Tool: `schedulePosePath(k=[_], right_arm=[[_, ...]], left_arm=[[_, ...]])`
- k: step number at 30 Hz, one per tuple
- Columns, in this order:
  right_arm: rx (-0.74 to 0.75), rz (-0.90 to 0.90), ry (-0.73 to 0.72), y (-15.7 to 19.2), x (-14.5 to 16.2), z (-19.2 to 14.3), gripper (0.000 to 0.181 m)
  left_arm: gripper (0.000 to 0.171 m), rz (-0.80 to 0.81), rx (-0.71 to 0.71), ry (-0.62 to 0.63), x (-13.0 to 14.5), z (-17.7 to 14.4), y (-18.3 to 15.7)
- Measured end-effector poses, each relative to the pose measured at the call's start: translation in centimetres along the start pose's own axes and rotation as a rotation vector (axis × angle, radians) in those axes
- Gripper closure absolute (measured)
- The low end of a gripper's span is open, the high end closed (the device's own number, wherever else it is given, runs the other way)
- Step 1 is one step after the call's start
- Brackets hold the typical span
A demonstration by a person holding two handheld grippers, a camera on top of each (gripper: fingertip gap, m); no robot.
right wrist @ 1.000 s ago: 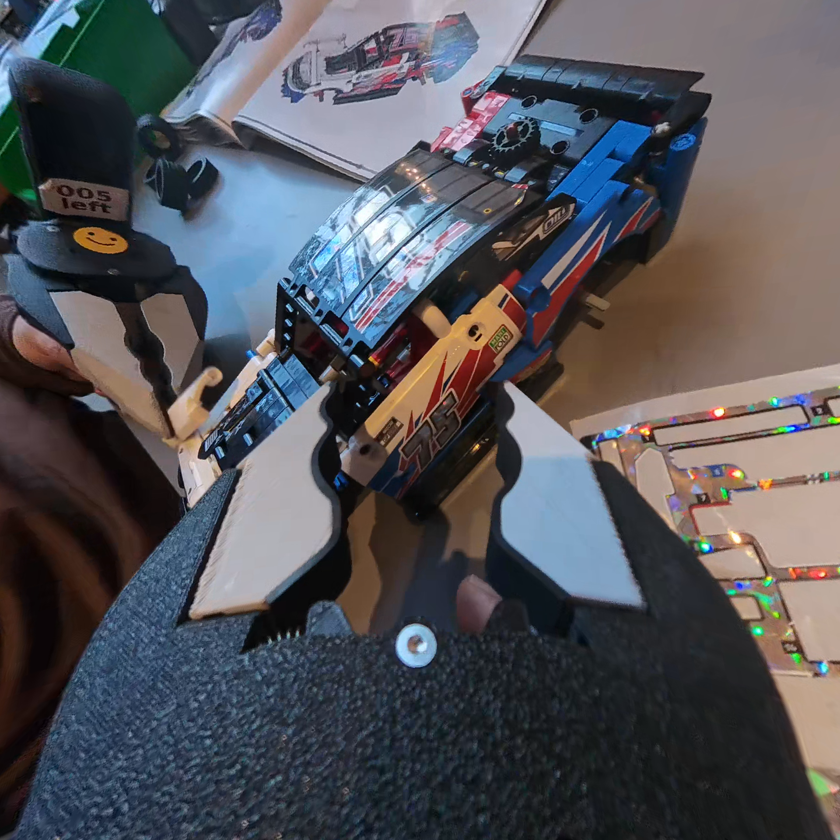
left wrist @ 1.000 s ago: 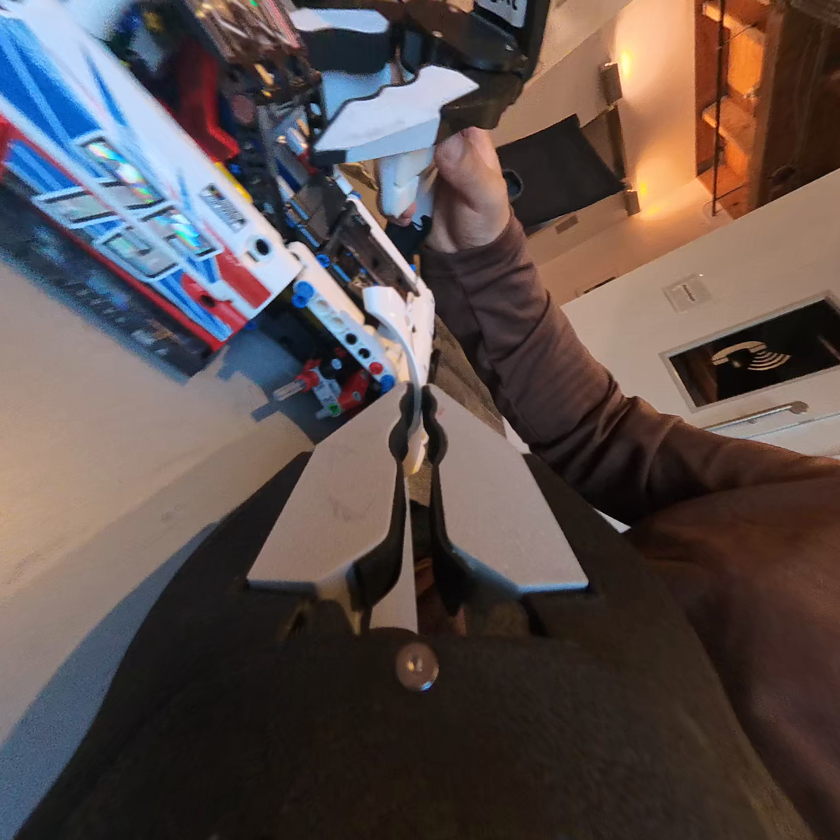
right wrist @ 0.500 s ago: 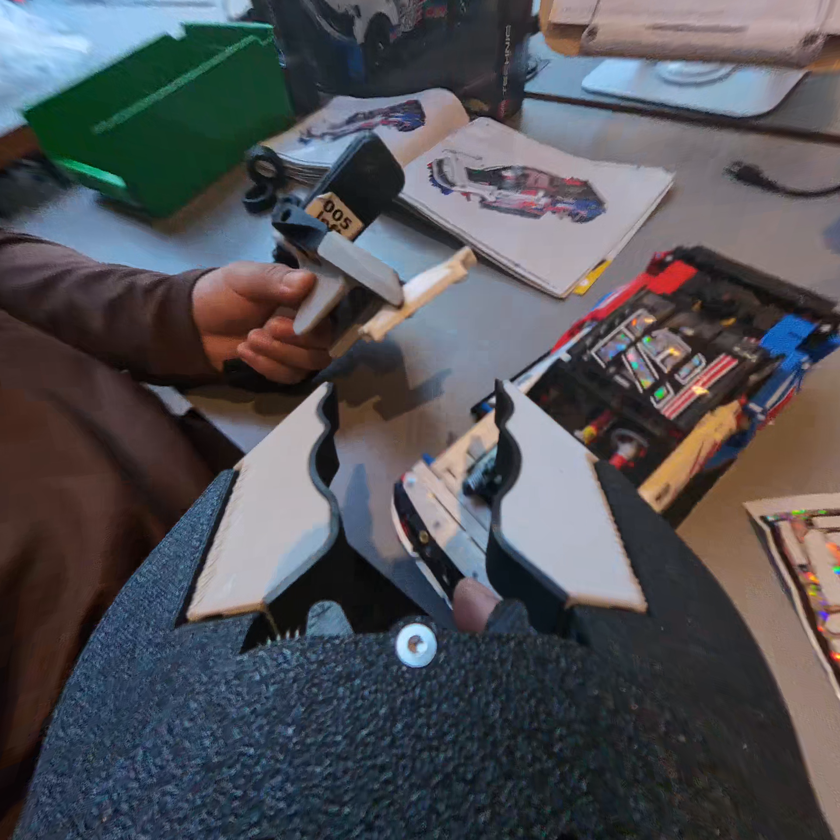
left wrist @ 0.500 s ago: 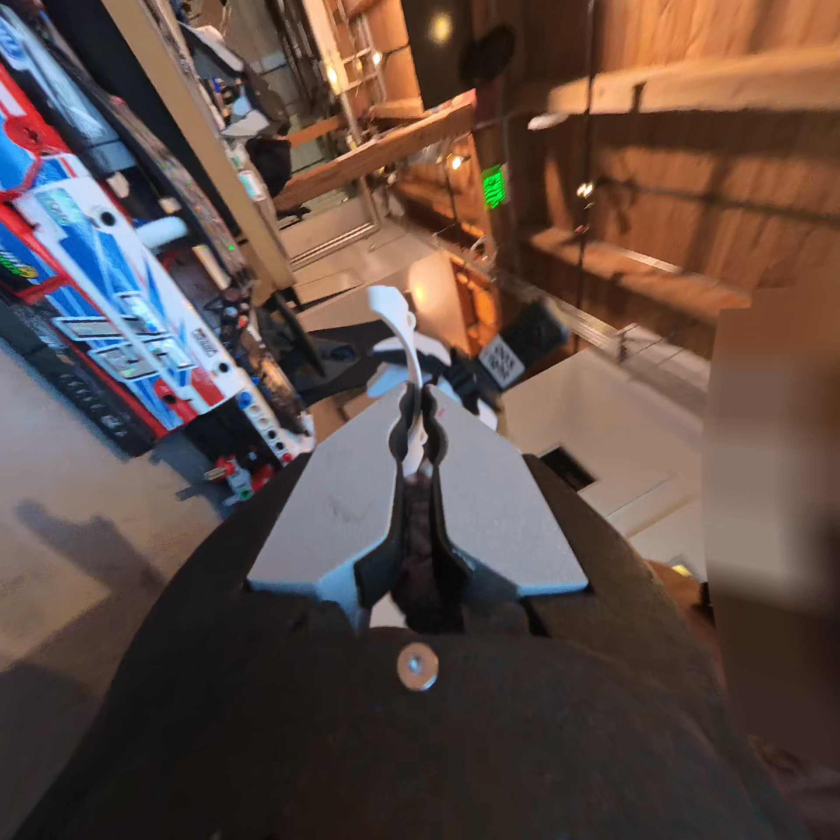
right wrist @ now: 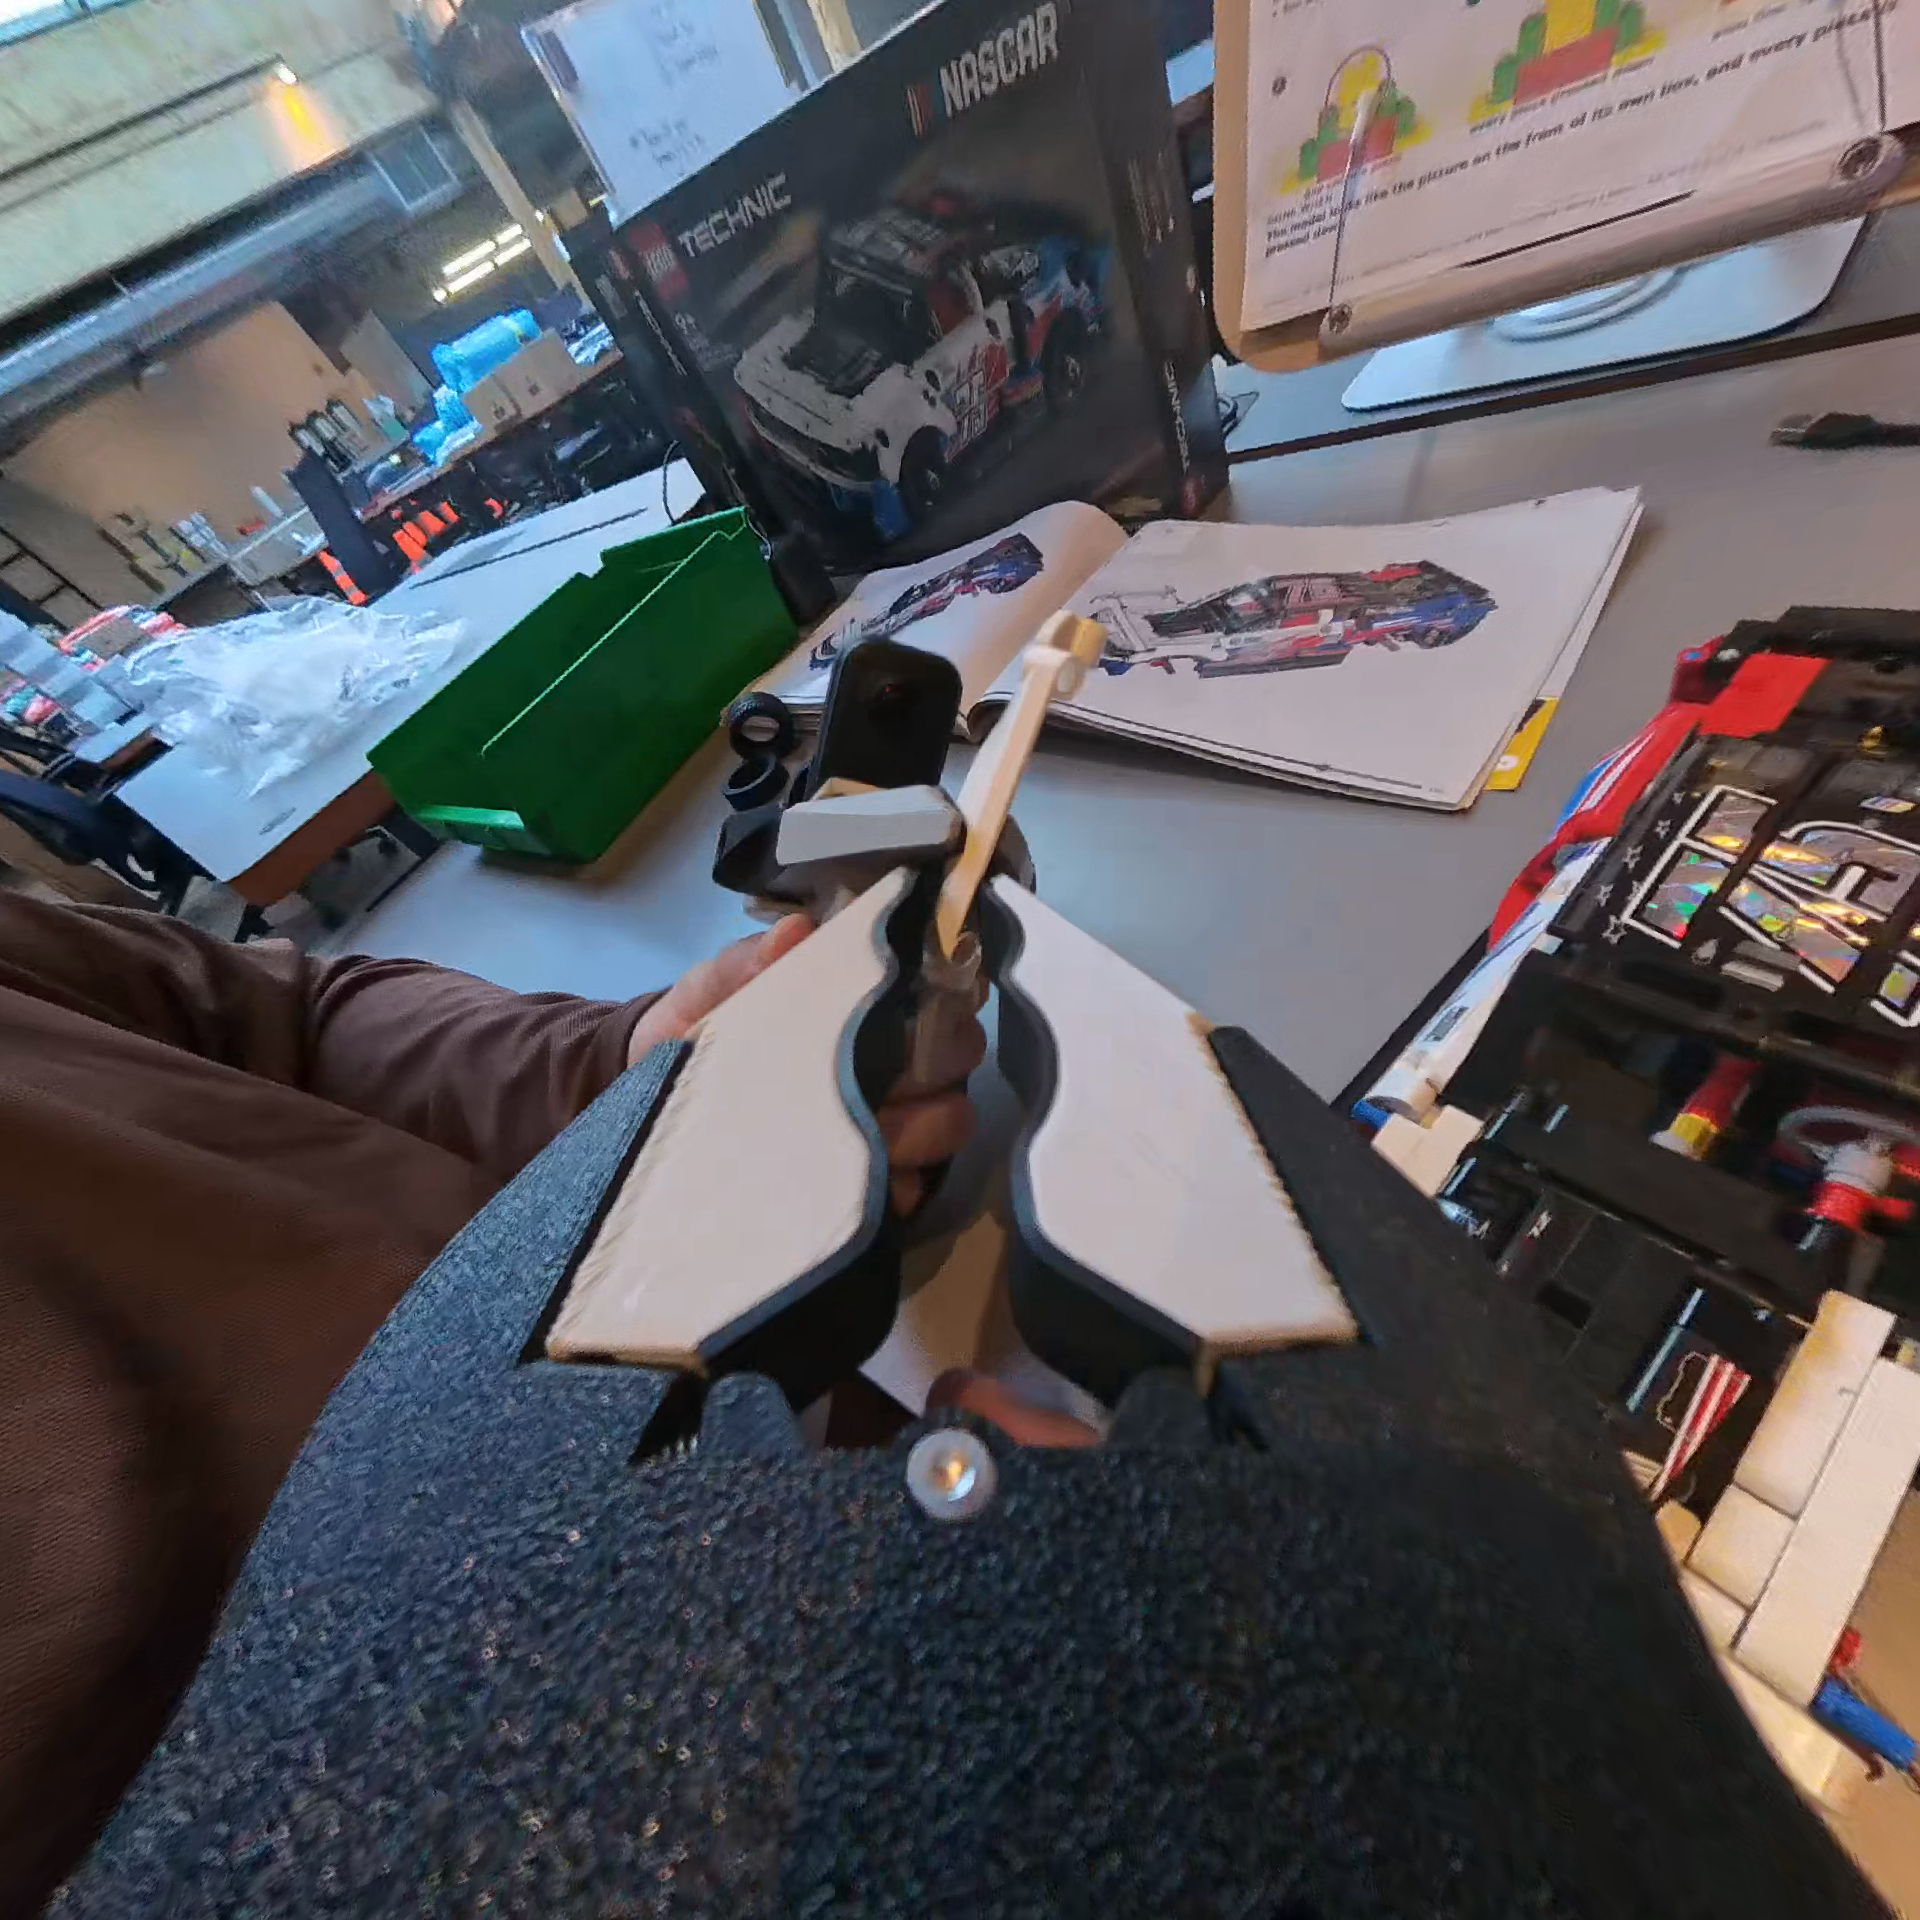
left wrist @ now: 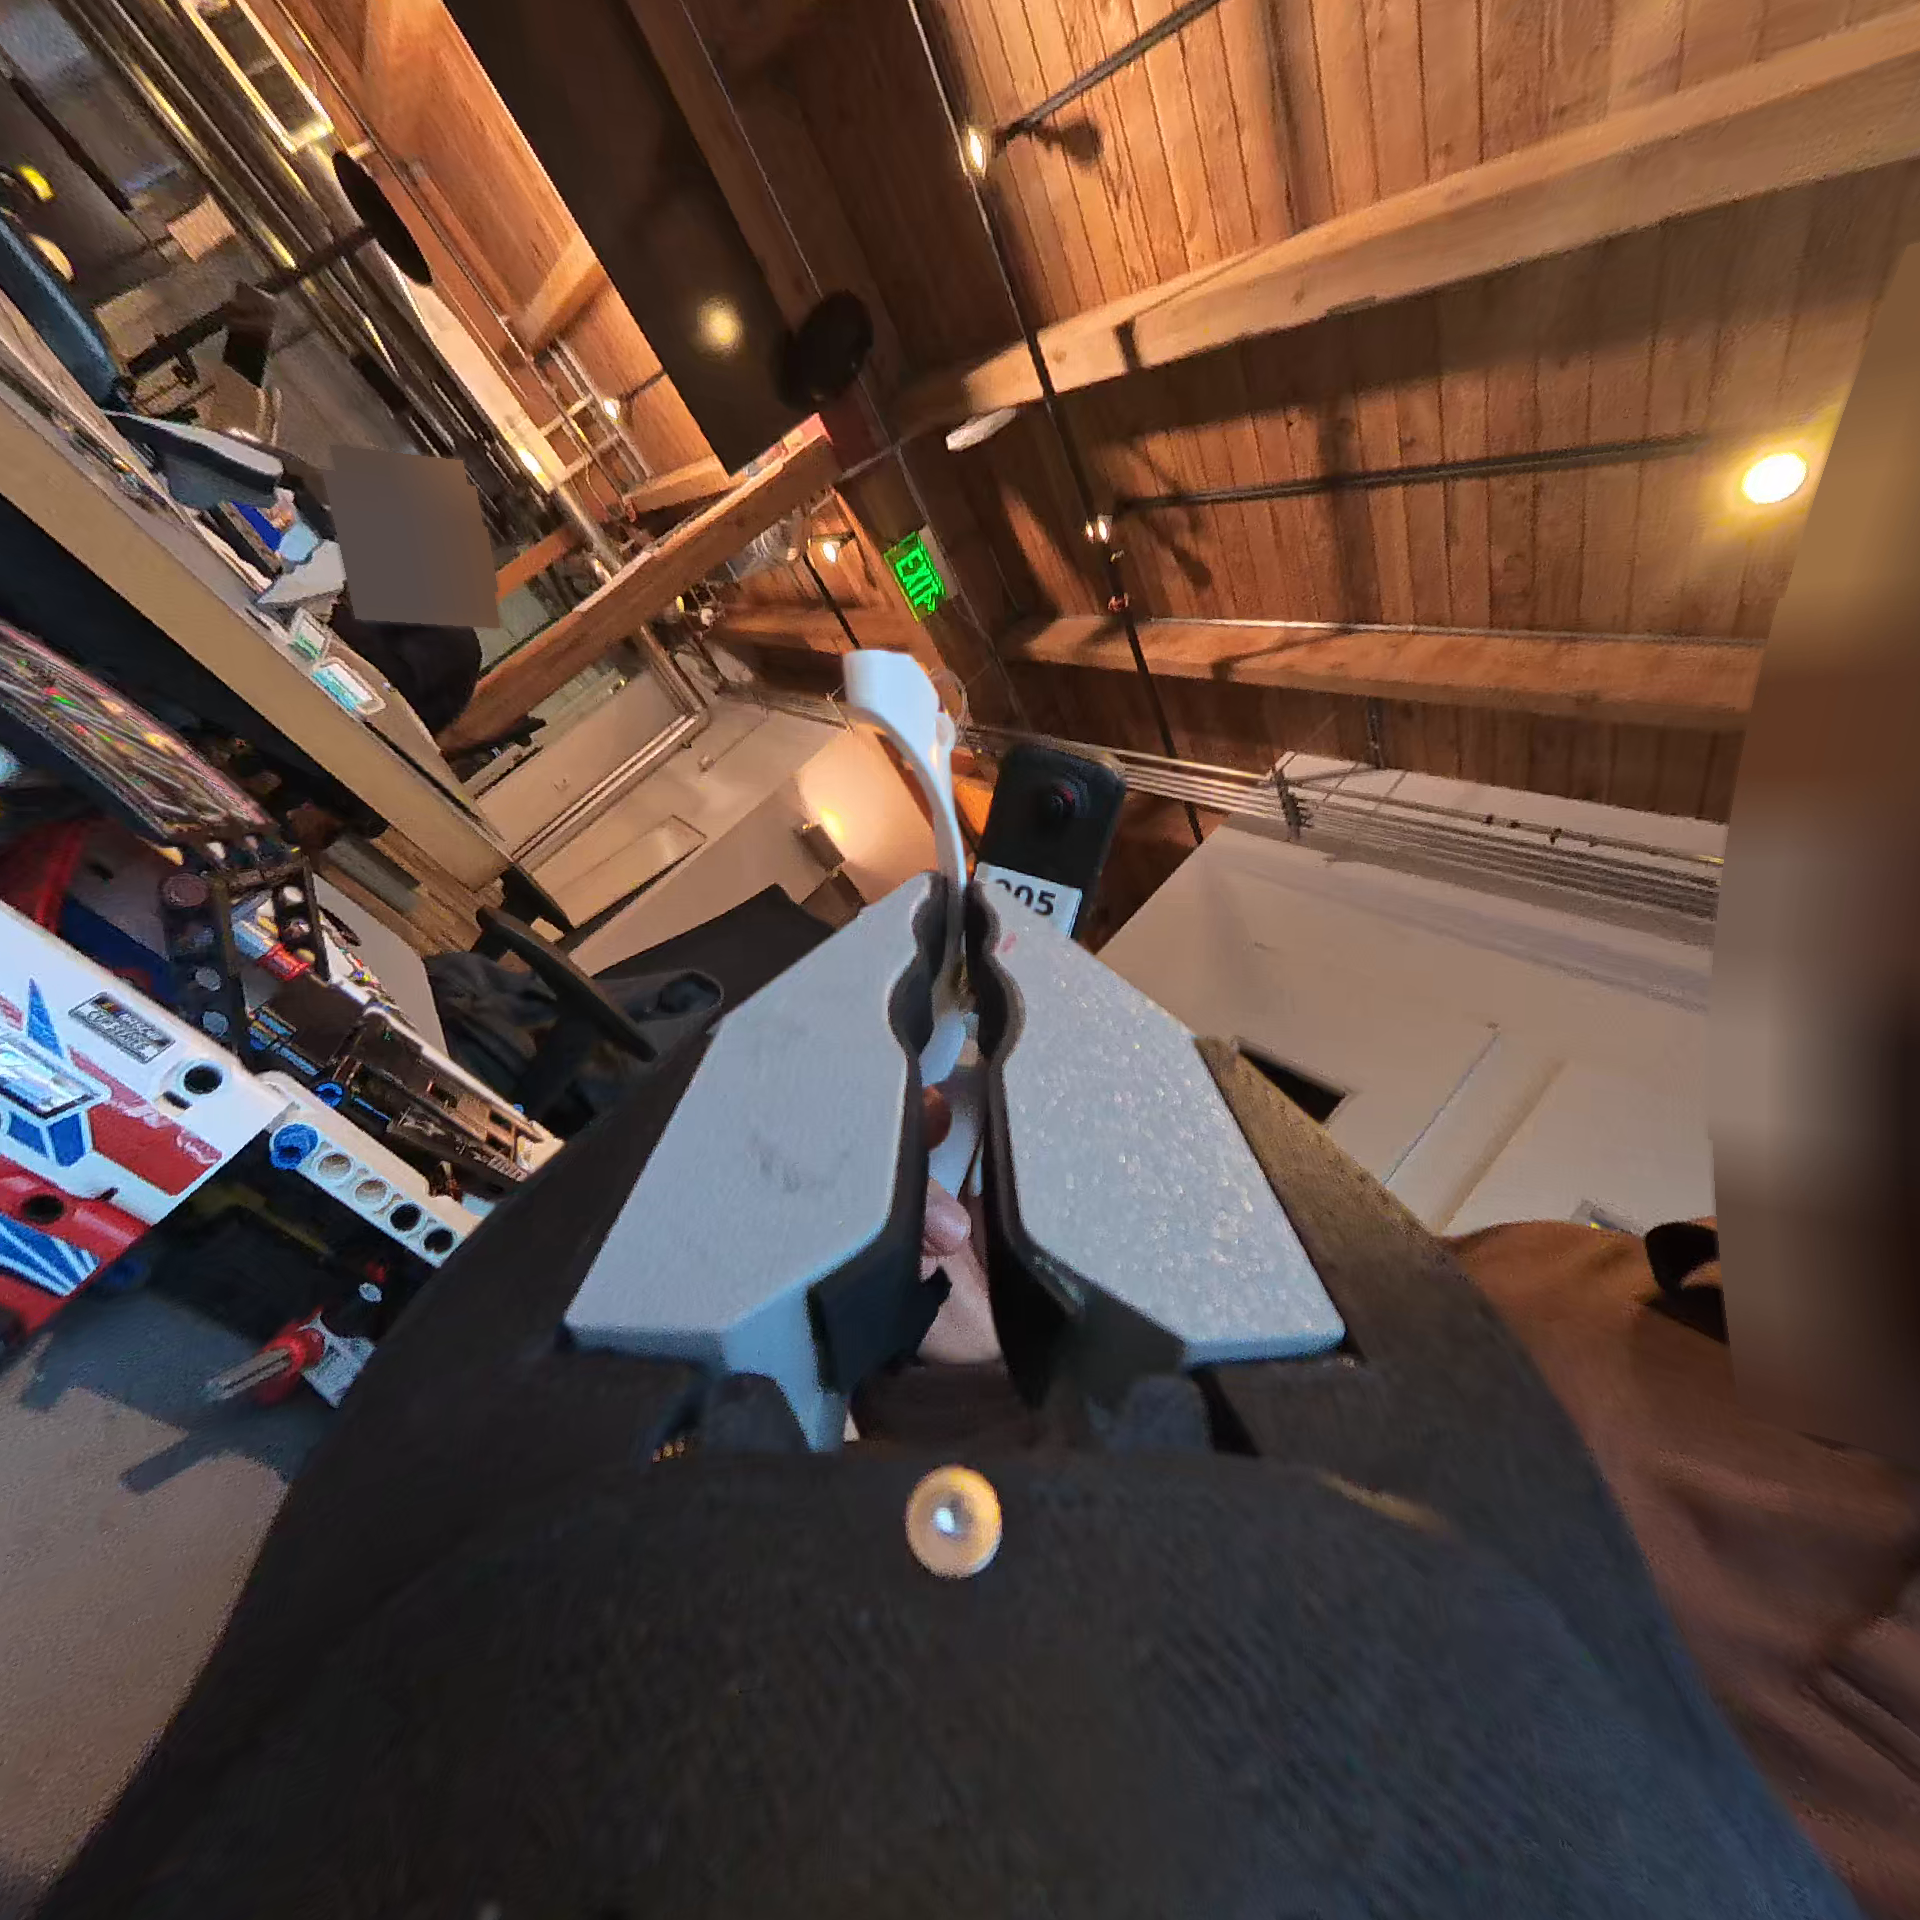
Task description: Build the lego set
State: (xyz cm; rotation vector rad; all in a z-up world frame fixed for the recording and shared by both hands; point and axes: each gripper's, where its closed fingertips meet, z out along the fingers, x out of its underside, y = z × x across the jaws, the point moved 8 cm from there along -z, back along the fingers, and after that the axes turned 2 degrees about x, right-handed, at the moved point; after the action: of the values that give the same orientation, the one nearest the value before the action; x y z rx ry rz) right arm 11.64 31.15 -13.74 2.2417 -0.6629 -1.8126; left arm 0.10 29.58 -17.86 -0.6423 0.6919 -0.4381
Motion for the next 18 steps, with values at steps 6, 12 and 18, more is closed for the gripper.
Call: schedulePosePath(k=[6, 12, 18], right_arm=[[0.015, 0.01, -0.035, -0.6, -0.2, -1.8, 0.174], [0.322, -0.006, -0.055, -5.5, 0.7, -8.5, 0.176], [0.425, 0.136, -0.109, -7.9, 5.1, -12.2, 0.176]], left_arm=[[0.164, -0.031, -0.002, 0.008, -1.5, -0.4, 0.1], [0.144, 0.275, -0.368, 0.279, -8.9, -1.3, 2.2], [0.106, 0.568, -0.705, 0.653, -18.2, 1.6, 11.1]])
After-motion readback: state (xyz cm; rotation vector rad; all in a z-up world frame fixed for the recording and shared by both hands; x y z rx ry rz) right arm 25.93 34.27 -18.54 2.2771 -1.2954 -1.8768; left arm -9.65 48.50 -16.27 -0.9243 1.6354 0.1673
